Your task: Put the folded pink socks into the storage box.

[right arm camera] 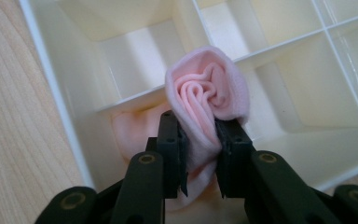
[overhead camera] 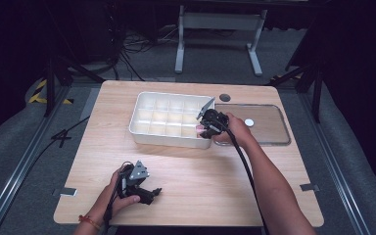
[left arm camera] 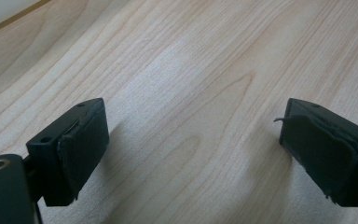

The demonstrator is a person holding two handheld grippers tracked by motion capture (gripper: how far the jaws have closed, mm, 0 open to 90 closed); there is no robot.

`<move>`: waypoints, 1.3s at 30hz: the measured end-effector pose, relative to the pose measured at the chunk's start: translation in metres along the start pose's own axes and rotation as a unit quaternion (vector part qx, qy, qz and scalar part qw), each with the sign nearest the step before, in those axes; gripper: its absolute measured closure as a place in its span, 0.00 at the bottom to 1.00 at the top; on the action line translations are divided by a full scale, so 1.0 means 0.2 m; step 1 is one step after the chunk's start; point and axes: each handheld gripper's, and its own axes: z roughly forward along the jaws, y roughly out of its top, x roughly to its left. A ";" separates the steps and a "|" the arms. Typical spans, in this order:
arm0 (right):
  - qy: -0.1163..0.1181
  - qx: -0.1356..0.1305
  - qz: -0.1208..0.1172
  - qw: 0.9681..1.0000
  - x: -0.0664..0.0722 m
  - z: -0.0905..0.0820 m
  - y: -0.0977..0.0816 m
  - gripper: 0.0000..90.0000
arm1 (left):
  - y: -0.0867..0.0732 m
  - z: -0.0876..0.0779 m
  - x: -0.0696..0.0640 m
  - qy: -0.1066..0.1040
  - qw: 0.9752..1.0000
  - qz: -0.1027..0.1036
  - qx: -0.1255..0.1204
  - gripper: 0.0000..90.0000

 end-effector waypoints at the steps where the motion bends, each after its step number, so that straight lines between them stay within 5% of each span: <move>1: 0.000 0.004 -0.001 1.000 0.00 0.00 0.00 0.83 | 0.00 0.00 0.00 0.000 1.000 0.000 -0.001 0.09; 16: 0.008 0.036 0.012 0.999 -0.01 0.04 0.03 0.82 | 0.00 0.00 0.00 0.003 1.000 0.002 0.003 0.09; 39: 0.010 0.023 0.019 1.000 0.00 0.02 0.02 0.76 | 0.00 0.00 0.00 0.001 1.000 0.000 0.002 0.09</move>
